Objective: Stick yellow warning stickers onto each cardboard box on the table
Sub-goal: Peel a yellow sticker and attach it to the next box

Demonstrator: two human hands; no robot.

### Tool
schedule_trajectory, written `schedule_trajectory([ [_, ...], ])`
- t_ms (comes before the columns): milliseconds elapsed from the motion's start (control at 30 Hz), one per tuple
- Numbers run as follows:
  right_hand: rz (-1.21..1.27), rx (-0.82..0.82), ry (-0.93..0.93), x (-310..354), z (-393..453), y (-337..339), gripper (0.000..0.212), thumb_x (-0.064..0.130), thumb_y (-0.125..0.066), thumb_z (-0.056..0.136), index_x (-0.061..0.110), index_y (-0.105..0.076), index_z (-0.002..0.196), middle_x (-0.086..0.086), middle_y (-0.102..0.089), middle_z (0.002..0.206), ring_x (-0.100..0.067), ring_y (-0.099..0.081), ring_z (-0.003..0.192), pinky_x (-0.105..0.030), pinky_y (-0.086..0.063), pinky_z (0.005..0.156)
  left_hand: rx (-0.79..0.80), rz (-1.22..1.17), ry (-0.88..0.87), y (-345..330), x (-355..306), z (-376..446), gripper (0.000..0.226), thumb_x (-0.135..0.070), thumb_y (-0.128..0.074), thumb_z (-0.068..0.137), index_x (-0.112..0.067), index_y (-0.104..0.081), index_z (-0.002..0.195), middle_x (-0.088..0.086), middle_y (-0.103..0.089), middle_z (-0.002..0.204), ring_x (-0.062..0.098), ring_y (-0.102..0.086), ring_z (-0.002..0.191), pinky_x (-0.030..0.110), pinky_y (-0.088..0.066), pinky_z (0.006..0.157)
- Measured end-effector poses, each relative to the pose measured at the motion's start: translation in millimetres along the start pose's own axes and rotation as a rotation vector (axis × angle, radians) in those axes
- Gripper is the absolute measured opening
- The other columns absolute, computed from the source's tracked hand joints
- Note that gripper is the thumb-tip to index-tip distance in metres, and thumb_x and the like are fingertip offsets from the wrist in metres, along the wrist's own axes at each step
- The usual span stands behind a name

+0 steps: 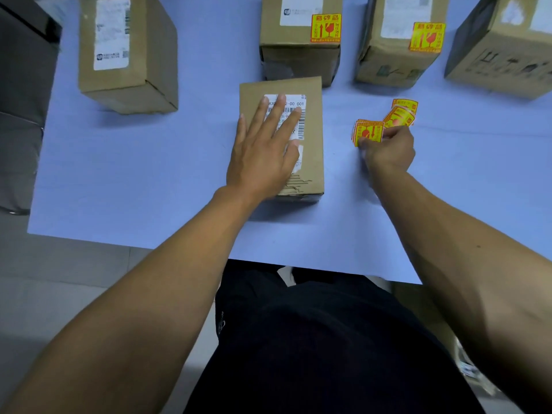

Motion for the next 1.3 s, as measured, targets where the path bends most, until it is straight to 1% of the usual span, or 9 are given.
schedule_trajectory([
  [200, 0.027, 0.031, -0.021, -3.9, 3.9, 5.9, 0.032, 0.032, -0.072, 0.077, 0.015, -0.053, 0.058, 0.002, -0.054, 0.062, -0.024, -0.049, 0.069, -0.024, -0.038, 0.061, 0.006, 0.007, 0.007, 0.4, -1.7, -1.0, 0.055, -0.035, -0.032, 0.101, -0.027, -0.028, 0.156, 0.000, -0.014, 0.167, 0.023, -0.007, 0.154, 0.049, -0.003, 0.121],
  [333, -0.022, 0.040, -0.013, -3.4, 3.9, 16.9, 0.018, 0.032, -0.065, 0.088, 0.017, -0.073, 0.086, -0.009, -0.068, 0.089, -0.028, -0.060, 0.093, -0.027, -0.041, 0.078, 0.024, 0.008, 0.018, 3.0, -3.2, -1.5, 0.055, -0.035, -0.033, 0.102, -0.027, -0.026, 0.156, -0.001, -0.011, 0.167, 0.021, -0.004, 0.154, 0.048, -0.001, 0.122],
  [467, -0.038, 0.028, -0.012, -3.4, -2.1, 30.6, 0.008, 0.029, -0.067, 0.087, 0.022, -0.067, 0.085, -0.008, -0.067, 0.092, -0.031, -0.063, 0.105, -0.026, -0.039, 0.075, 0.041, -0.003, 0.012, 4.3, -5.5, -1.6, 0.055, -0.034, -0.034, 0.103, -0.027, -0.025, 0.157, -0.001, -0.010, 0.167, 0.021, -0.002, 0.154, 0.048, 0.000, 0.122],
  [533, -0.026, 0.014, 0.038, 4.6, -5.2, 36.2, 0.012, 0.028, -0.068, 0.086, 0.020, -0.070, 0.094, -0.007, -0.070, 0.100, -0.028, -0.063, 0.103, -0.025, -0.039, 0.076, 0.043, -0.010, 0.006, 6.6, -6.6, -0.1, 0.055, -0.032, -0.035, 0.103, -0.025, -0.026, 0.156, 0.001, -0.011, 0.167, 0.023, -0.003, 0.154, 0.049, 0.000, 0.121],
  [633, 0.075, 0.140, 0.173, 29.8, -19.6, 29.6, 0.007, 0.021, -0.064, 0.088, 0.017, -0.068, 0.092, -0.004, -0.064, 0.082, -0.023, -0.059, 0.081, -0.028, -0.042, 0.071, 0.013, -0.079, -0.012, 13.1, -12.3, 3.1, 0.052, -0.026, -0.042, 0.101, -0.016, -0.036, 0.152, 0.008, -0.019, 0.165, 0.028, -0.008, 0.154, 0.048, -0.006, 0.122],
  [833, 0.311, 0.498, 0.371, 85.0, -67.8, 9.9, 0.018, 0.016, -0.060, 0.097, 0.024, -0.065, 0.083, 0.005, -0.062, 0.073, -0.007, -0.057, 0.065, -0.019, -0.049, 0.061, -0.166, -0.571, 0.145, 41.1, -21.2, 15.6, 0.038, -0.019, -0.058, 0.098, -0.007, -0.059, 0.133, 0.010, -0.058, 0.138, 0.022, -0.055, 0.124, 0.025, -0.037, 0.104],
  [933, 0.272, 0.672, 0.461, 99.3, -87.2, 0.4, 0.016, 0.015, -0.060, 0.098, 0.025, -0.070, 0.091, 0.008, -0.067, 0.075, -0.003, -0.058, 0.066, -0.017, -0.049, 0.063, 0.003, -0.950, 0.323, 32.7, -20.4, 21.0, 0.036, -0.023, -0.065, 0.095, -0.012, -0.060, 0.130, 0.004, -0.068, 0.113, 0.013, -0.067, 0.096, 0.027, -0.053, 0.089],
  [1100, 0.279, 0.629, 0.408, 98.9, -91.0, -7.9, 0.011, 0.013, -0.068, 0.093, 0.020, -0.067, 0.101, 0.001, -0.067, 0.069, -0.002, -0.062, 0.062, -0.020, -0.053, 0.063, 0.085, -1.276, 0.509, 22.1, -12.9, 13.8, 0.014, -0.001, -0.067, 0.090, -0.006, -0.062, 0.101, 0.014, -0.069, 0.090, 0.014, -0.070, 0.059, 0.031, -0.058, 0.052],
  [1300, 0.372, 0.741, 0.358, 106.6, -100.0, -14.0, 0.022, -0.001, -0.073, 0.085, 0.015, -0.064, 0.098, -0.009, -0.069, 0.083, -0.018, -0.067, 0.078, -0.033, -0.058, 0.073, 0.014, -1.588, 0.693, 14.4, -2.7, 10.1, 0.016, 0.001, -0.064, 0.092, -0.009, -0.055, 0.084, 0.014, -0.068, 0.089, 0.019, -0.070, 0.068, 0.029, -0.060, 0.060],
])
Point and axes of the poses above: each hand's wrist, its own z-axis towards the middle knuckle, its own y-axis out of the back of the hand, x = y × z, the point moved 7 cm from there along z, towards the middle knuckle
